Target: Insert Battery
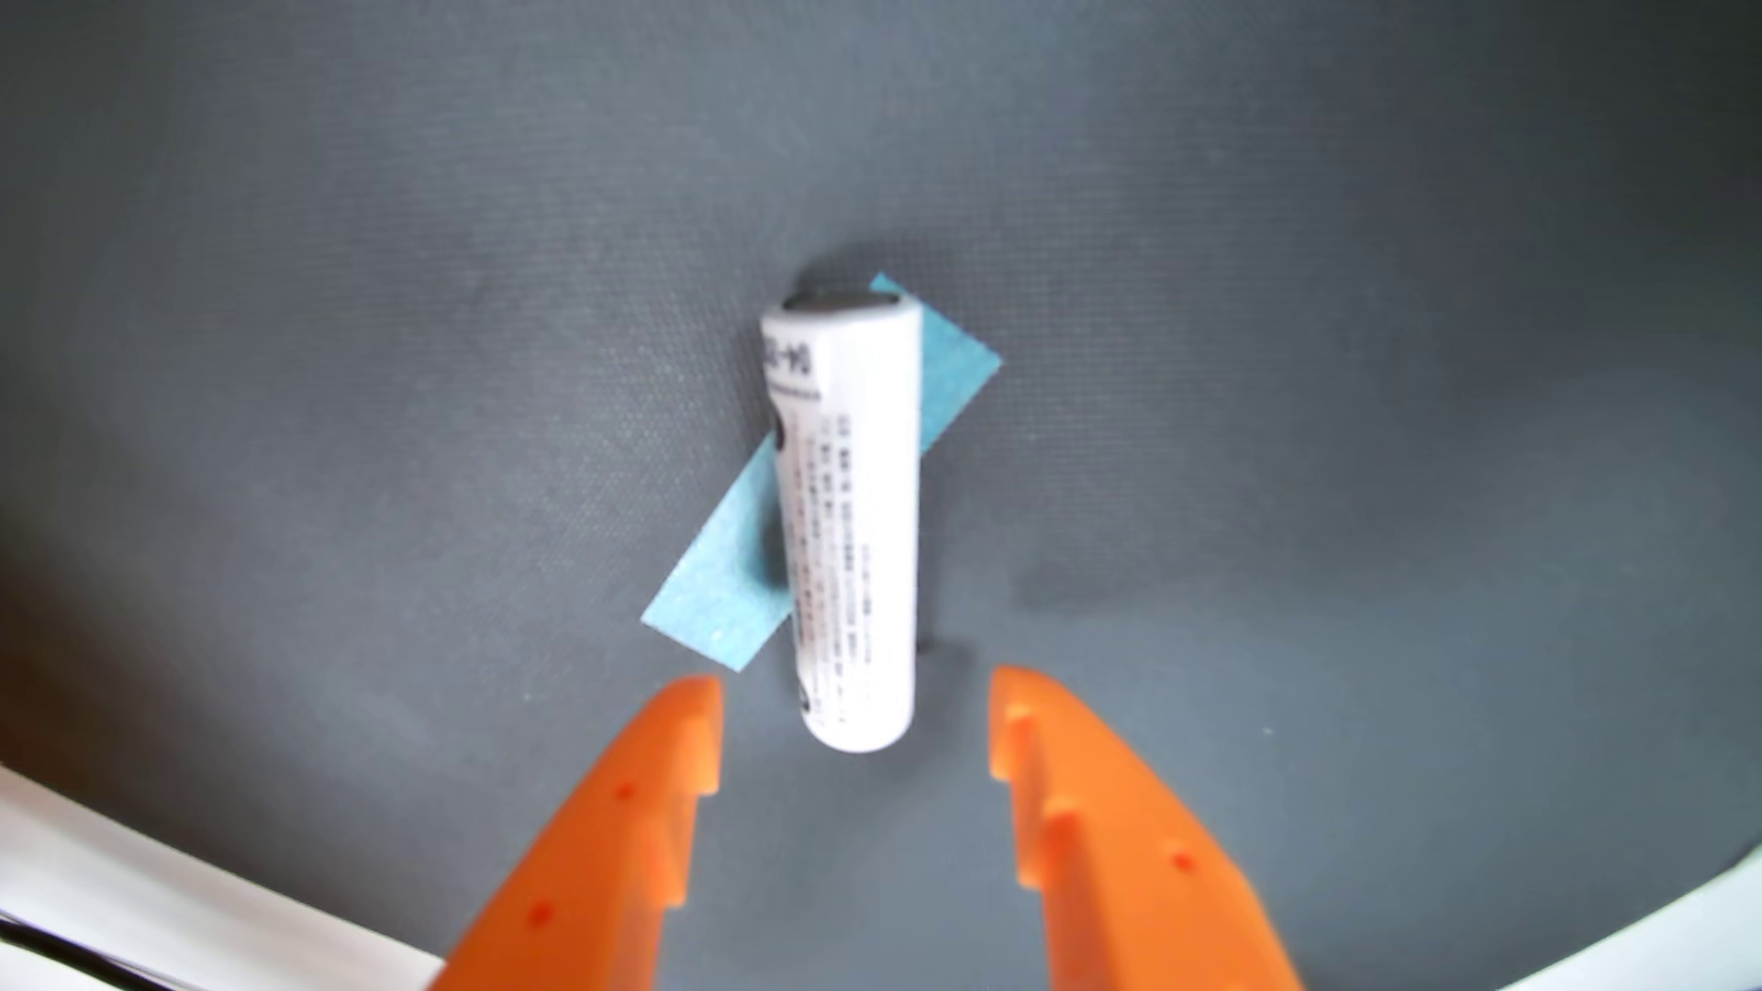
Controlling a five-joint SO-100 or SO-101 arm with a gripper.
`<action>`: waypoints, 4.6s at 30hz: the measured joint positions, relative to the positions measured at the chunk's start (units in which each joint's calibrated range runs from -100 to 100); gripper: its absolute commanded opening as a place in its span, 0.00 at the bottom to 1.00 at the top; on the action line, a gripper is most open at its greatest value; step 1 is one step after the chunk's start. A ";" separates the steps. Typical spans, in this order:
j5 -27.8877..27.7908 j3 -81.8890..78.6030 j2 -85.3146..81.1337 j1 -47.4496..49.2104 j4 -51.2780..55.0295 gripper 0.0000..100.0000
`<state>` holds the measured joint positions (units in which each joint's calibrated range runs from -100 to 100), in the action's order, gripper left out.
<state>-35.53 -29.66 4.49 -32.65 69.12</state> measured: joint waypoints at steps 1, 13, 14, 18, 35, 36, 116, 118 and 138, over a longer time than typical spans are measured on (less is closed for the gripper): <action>0.00 0.00 0.00 0.08 0.00 0.17; 0.00 0.09 1.83 0.00 0.00 0.17; 0.00 0.09 2.25 0.00 0.00 0.17; 0.00 0.09 2.75 0.00 0.00 0.17; -1.23 0.27 3.41 0.25 0.00 0.17; -1.23 0.27 3.41 0.25 0.00 0.17; 32.90 -24.41 -41.51 34.08 4.77 0.01; 34.94 -25.77 -42.10 35.97 3.18 0.01; 39.69 -32.46 -42.51 41.21 -8.03 0.01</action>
<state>4.16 -62.12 -38.02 8.56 61.09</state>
